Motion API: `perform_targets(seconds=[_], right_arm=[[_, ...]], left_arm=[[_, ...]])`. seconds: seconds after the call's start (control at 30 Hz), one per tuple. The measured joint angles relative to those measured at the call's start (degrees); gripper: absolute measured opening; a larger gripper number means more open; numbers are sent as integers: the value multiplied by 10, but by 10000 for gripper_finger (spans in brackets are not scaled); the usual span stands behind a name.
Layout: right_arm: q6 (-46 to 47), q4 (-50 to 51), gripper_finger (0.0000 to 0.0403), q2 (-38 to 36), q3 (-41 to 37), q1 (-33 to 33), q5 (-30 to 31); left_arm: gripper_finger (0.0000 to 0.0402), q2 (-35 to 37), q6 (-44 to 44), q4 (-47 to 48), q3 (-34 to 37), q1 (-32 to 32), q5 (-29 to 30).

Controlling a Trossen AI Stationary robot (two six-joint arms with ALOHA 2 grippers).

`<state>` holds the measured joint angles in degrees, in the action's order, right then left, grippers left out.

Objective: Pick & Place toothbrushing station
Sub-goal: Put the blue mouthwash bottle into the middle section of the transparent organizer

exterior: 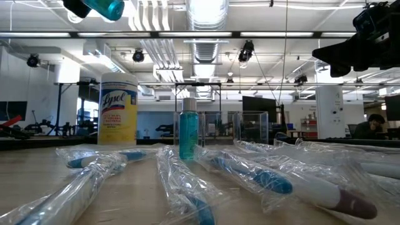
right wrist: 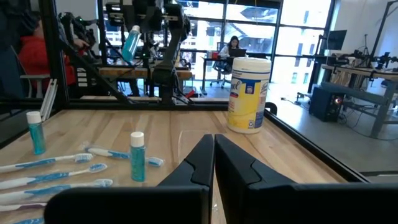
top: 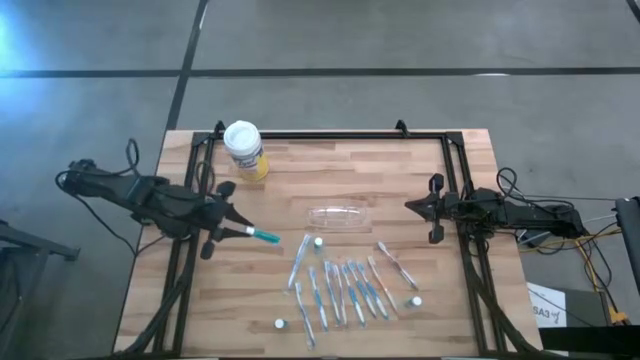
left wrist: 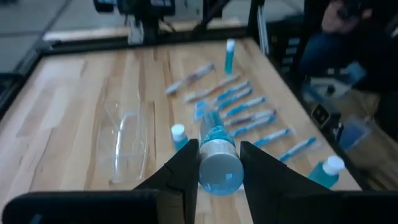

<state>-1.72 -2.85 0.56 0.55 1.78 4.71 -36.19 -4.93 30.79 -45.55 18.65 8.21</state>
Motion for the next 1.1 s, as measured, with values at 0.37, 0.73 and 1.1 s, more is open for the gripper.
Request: perform_targets(seconds=[0.37, 0.73, 1.1], right_arm=[[2, 0, 8, 0, 0, 0, 15], [2, 0, 8, 0, 0, 0, 15], [2, 0, 8, 0, 0, 0, 15]], left_arm=[[96, 120, 4, -194, 165, 0, 40], [96, 132, 29, -345, 292, 0, 41], [96, 133, 44, -494, 398, 0, 51]])
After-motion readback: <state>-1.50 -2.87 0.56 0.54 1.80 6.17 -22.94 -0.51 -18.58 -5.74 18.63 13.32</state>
